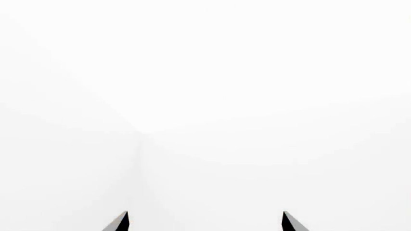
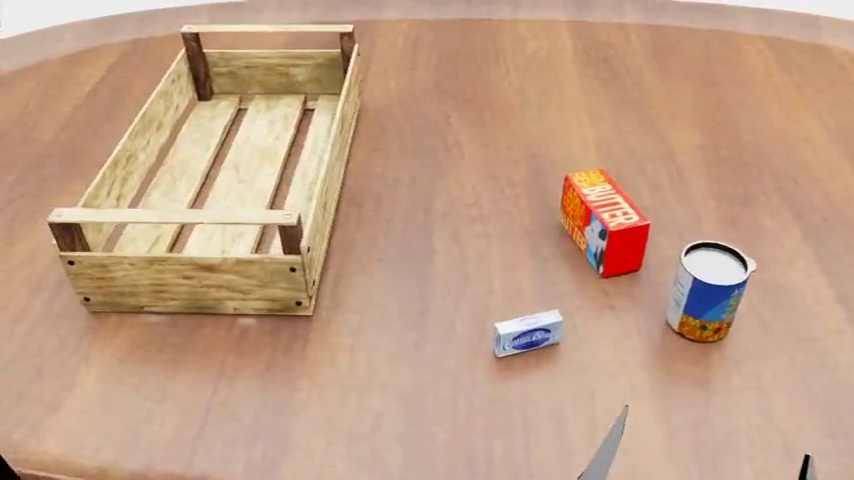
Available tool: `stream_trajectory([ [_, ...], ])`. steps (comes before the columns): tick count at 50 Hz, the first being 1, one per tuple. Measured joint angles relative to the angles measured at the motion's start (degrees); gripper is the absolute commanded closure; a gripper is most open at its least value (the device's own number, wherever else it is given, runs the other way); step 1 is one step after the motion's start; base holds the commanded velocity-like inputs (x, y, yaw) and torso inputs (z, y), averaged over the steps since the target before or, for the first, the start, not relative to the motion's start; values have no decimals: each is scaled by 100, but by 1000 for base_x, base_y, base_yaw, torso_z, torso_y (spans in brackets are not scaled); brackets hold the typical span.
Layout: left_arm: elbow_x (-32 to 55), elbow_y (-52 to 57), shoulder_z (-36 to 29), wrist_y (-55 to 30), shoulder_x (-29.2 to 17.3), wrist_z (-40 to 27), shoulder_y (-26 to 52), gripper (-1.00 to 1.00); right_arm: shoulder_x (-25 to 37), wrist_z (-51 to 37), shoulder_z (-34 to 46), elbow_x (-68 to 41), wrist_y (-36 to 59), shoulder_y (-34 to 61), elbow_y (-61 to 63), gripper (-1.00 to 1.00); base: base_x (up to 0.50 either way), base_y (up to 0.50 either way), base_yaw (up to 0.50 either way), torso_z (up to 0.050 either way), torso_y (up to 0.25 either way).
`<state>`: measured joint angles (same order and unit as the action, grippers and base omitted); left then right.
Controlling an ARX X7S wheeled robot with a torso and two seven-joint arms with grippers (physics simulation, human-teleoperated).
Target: Pick up the cream cheese and put it in the tray.
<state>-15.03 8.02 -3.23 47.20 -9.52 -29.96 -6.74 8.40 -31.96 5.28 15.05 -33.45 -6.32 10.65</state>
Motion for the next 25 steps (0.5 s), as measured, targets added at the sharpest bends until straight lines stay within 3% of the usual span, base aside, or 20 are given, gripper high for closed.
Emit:
stream_trajectory([
  [25, -94, 50, -38, 8, -107, -168, -103, -100, -6, -107, 215, 345, 229, 10, 75, -100, 0, 181, 0, 0, 0],
])
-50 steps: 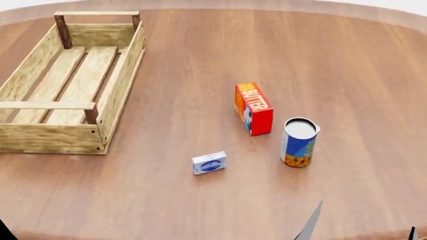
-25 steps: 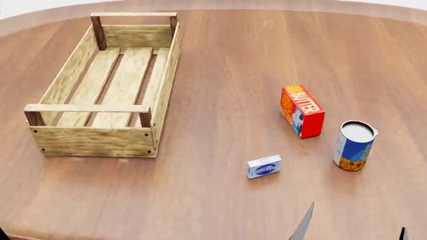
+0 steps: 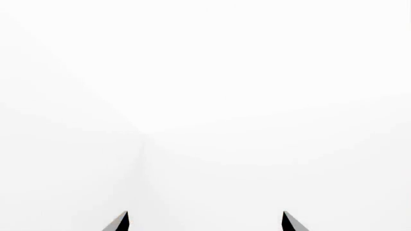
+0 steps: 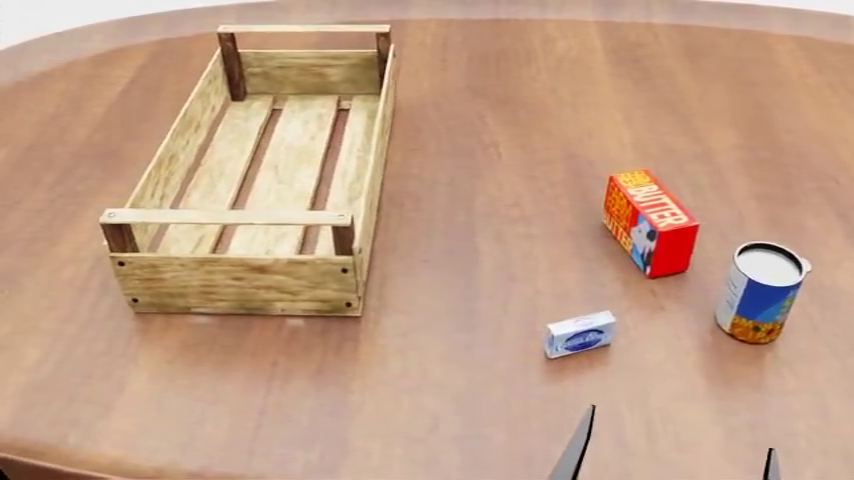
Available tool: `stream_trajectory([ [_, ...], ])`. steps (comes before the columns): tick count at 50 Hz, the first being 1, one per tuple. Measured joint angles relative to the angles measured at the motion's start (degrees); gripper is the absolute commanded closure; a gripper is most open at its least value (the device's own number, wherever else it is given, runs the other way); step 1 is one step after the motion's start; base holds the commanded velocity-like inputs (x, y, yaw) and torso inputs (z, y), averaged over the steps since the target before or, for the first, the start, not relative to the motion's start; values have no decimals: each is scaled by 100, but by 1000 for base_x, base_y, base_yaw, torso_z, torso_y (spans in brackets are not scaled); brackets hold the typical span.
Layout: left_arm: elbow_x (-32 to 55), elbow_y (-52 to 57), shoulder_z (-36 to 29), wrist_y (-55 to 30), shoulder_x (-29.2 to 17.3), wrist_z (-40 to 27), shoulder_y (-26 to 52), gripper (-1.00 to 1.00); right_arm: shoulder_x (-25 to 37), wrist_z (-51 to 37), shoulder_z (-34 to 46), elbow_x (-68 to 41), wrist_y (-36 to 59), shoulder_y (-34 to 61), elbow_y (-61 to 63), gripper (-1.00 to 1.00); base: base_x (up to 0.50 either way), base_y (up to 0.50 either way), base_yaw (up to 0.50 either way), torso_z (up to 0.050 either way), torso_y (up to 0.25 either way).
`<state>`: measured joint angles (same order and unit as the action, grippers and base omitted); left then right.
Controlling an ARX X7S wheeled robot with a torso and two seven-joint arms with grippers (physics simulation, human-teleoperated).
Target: Pick up the cream cheese and put it in the tray.
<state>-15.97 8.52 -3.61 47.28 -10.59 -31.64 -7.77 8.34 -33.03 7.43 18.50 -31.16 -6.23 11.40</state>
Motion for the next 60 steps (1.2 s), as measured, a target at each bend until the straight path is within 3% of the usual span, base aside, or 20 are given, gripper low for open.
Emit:
stream_trajectory([
  [60, 84, 141, -140, -32, -257, -277, -84, -100, 219, -206, 340, 38, 113, 50, 106, -100, 48, 125, 0, 0, 0],
])
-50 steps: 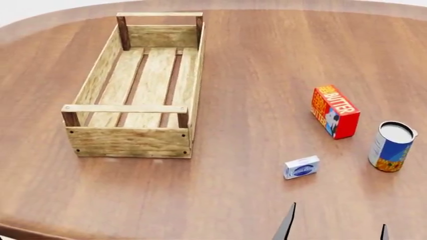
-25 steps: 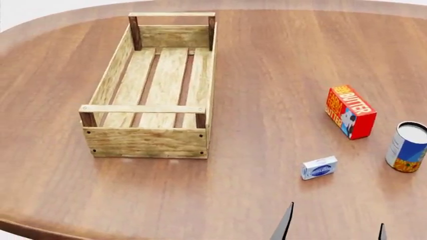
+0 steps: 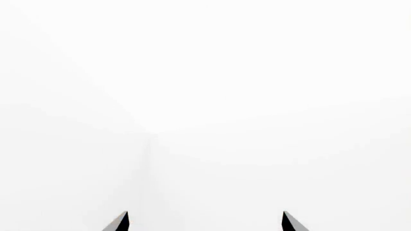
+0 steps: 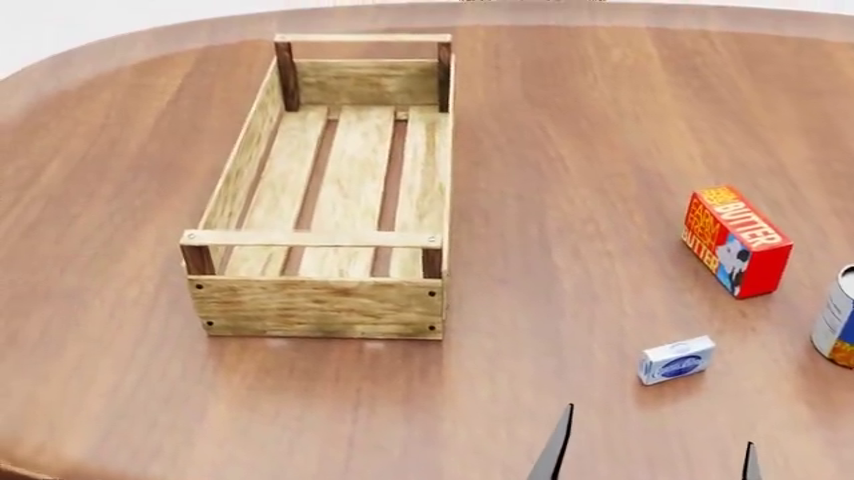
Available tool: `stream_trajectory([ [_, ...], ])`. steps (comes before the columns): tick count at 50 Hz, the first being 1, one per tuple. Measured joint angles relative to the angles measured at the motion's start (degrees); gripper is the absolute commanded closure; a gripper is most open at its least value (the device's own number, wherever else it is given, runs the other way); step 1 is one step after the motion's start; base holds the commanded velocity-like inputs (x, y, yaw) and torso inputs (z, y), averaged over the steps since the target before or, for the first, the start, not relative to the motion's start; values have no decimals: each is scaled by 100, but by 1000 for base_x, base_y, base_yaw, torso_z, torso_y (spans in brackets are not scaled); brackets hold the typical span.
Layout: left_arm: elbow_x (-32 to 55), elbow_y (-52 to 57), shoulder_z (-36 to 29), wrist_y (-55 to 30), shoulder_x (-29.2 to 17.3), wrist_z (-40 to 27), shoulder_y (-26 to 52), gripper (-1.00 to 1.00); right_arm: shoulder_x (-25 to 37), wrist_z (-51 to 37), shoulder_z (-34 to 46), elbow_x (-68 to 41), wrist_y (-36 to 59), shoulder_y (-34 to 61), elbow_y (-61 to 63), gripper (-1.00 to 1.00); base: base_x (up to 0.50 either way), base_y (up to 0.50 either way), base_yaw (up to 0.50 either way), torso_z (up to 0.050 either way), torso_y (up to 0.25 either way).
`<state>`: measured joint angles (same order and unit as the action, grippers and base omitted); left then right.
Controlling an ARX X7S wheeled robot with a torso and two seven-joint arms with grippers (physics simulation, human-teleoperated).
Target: Pick up the cream cheese and put it in the tray.
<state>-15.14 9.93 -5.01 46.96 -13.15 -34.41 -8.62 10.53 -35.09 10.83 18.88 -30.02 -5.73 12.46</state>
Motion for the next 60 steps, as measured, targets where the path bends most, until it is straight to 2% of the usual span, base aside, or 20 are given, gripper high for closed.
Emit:
stream_trajectory([
  [22, -10, -5, -62, -19, -63, -86, 4, -100, 62, -69, 96, 20, 44, 6, 52, -100, 184, 63, 0, 0, 0],
  [60, -35, 93, -145, -92, -161, -207, -25, -100, 136, -238, 199, 202, 158, -2, 173, -100, 137, 170, 0, 0, 0],
])
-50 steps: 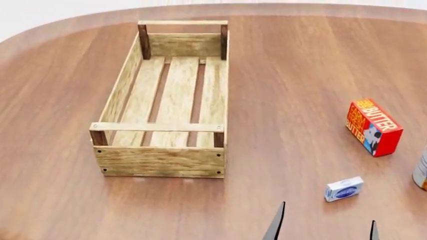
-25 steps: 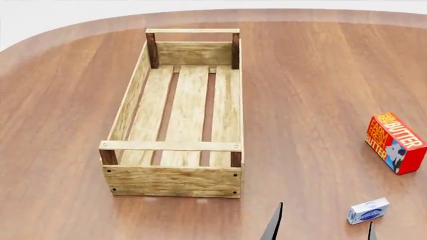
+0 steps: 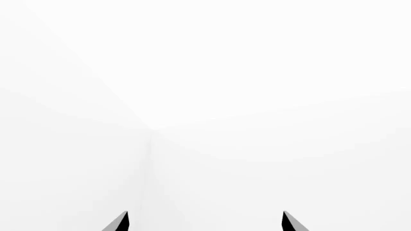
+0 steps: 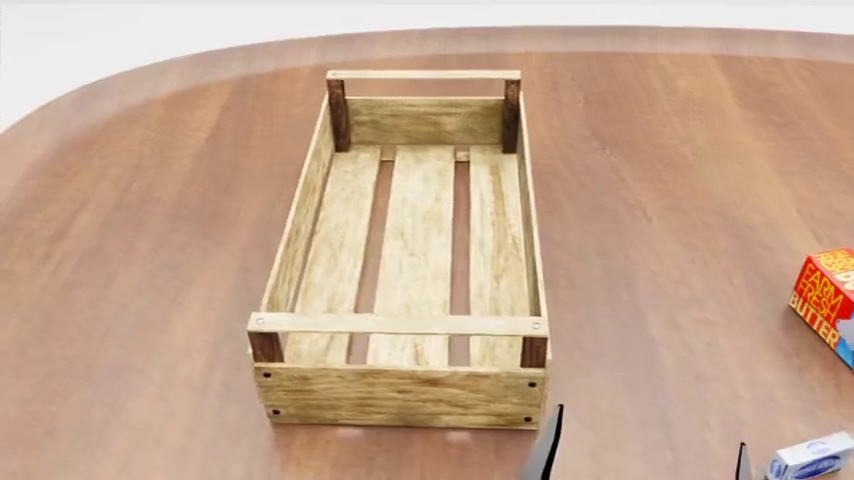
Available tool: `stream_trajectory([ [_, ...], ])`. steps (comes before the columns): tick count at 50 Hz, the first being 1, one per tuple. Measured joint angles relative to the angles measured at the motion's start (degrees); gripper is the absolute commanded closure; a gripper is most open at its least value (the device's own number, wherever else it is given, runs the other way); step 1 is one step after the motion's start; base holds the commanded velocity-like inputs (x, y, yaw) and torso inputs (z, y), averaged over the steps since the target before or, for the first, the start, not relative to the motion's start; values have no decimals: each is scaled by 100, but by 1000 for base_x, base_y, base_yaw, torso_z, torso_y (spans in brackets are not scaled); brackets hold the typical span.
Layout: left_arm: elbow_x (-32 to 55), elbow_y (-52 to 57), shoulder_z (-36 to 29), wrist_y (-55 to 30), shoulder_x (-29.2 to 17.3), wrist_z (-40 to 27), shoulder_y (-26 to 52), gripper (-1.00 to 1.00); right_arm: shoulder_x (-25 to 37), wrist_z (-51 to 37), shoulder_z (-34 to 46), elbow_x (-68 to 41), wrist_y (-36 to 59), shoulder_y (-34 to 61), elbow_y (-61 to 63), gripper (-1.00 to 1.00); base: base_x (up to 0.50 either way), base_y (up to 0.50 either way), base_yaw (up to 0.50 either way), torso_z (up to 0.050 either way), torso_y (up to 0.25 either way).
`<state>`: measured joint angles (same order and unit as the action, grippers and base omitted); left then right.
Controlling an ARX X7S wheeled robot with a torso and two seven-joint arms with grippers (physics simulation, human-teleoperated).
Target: Pick up the cream cheese and put it in the tray.
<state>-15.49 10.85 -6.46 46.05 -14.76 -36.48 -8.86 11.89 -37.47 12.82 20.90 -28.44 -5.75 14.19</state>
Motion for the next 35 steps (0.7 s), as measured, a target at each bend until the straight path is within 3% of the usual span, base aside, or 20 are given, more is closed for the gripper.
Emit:
stream_trajectory([
  [35, -12, -90, -79, 3, -91, -136, 41, -100, 117, -79, 103, -167, 16, 44, -40, -100, 129, 143, 0, 0, 0],
])
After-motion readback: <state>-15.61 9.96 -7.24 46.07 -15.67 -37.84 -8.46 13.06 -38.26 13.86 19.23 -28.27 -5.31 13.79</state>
